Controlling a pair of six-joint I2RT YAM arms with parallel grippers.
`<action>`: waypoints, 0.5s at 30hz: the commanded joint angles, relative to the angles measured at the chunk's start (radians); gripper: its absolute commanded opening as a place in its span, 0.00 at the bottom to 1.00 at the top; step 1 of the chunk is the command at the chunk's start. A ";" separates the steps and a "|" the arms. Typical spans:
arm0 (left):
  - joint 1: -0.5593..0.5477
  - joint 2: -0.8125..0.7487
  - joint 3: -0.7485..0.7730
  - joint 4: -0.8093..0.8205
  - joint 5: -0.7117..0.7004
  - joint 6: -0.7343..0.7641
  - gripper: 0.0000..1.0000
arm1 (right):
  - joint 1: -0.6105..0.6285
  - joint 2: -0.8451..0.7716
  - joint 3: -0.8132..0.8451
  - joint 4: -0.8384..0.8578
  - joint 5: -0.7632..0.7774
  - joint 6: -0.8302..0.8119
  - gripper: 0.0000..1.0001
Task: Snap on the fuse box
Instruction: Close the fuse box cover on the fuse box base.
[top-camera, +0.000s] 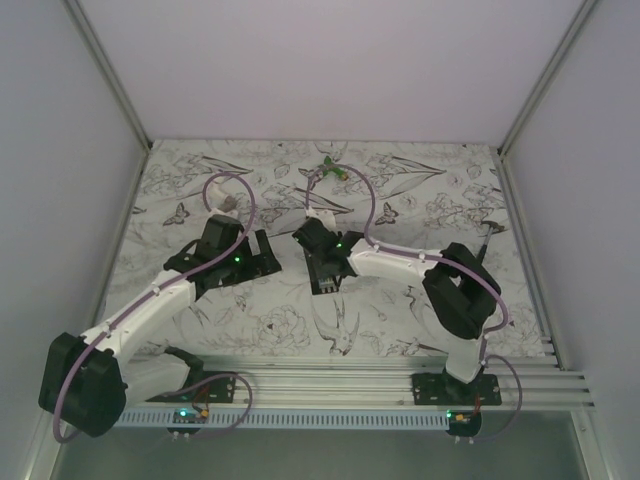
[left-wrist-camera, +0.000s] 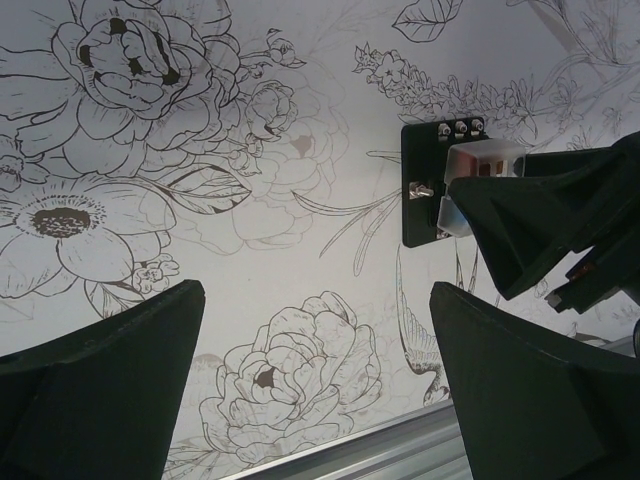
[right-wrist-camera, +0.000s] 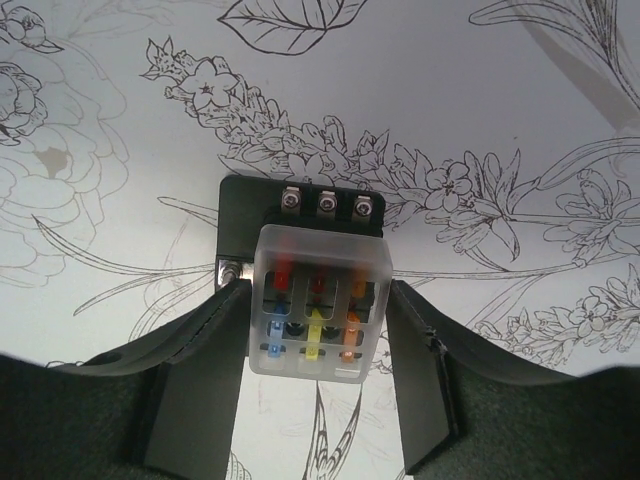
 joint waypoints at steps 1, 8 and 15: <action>0.011 -0.012 -0.012 -0.030 -0.010 0.005 1.00 | 0.008 0.014 0.070 -0.051 0.022 -0.014 0.53; 0.011 -0.011 -0.011 -0.030 -0.003 0.006 1.00 | -0.005 0.080 0.183 -0.169 -0.054 -0.074 0.48; 0.013 -0.010 -0.008 -0.031 0.000 0.010 1.00 | -0.035 0.097 0.197 -0.191 -0.082 -0.067 0.48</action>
